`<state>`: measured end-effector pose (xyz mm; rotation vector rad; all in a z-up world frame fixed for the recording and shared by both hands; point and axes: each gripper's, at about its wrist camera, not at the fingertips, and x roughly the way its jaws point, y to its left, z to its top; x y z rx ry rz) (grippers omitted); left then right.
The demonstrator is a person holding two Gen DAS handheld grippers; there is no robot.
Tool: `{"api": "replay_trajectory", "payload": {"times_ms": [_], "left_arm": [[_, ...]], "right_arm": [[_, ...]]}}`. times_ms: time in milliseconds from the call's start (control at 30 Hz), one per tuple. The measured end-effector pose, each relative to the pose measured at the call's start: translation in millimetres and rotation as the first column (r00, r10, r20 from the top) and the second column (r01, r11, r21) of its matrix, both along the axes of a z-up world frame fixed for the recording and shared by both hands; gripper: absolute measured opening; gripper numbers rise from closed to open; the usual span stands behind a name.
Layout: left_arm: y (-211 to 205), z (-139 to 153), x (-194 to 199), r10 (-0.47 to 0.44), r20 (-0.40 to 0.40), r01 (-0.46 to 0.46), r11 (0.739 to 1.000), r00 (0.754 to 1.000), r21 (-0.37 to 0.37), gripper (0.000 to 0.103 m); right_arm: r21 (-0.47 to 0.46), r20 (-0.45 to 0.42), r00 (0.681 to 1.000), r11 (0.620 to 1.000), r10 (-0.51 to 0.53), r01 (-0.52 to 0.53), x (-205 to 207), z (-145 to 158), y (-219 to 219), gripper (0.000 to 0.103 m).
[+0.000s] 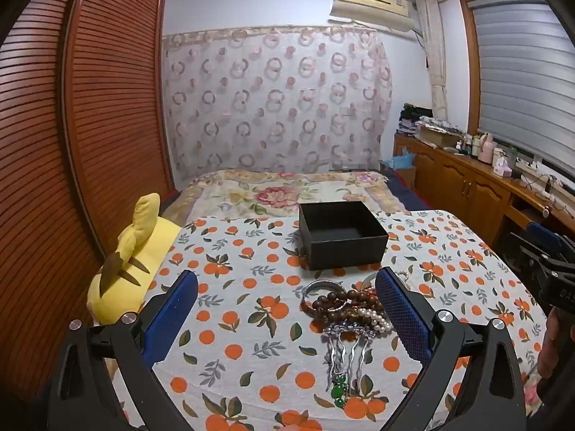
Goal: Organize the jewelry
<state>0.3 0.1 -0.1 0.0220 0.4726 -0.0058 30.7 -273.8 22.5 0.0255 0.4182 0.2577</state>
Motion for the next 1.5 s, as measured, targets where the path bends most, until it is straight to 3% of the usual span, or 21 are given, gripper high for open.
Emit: {"api": "replay_trajectory", "payload": {"times_ms": [1500], "left_arm": [[-0.2, -0.1, 0.0, -0.002, 0.002, 0.002, 1.000, 1.000, 0.002, 0.096]], "right_arm": [[0.003, 0.001, 1.000, 1.000, 0.000, 0.000, -1.1, -1.4, 2.5, 0.101]]}}
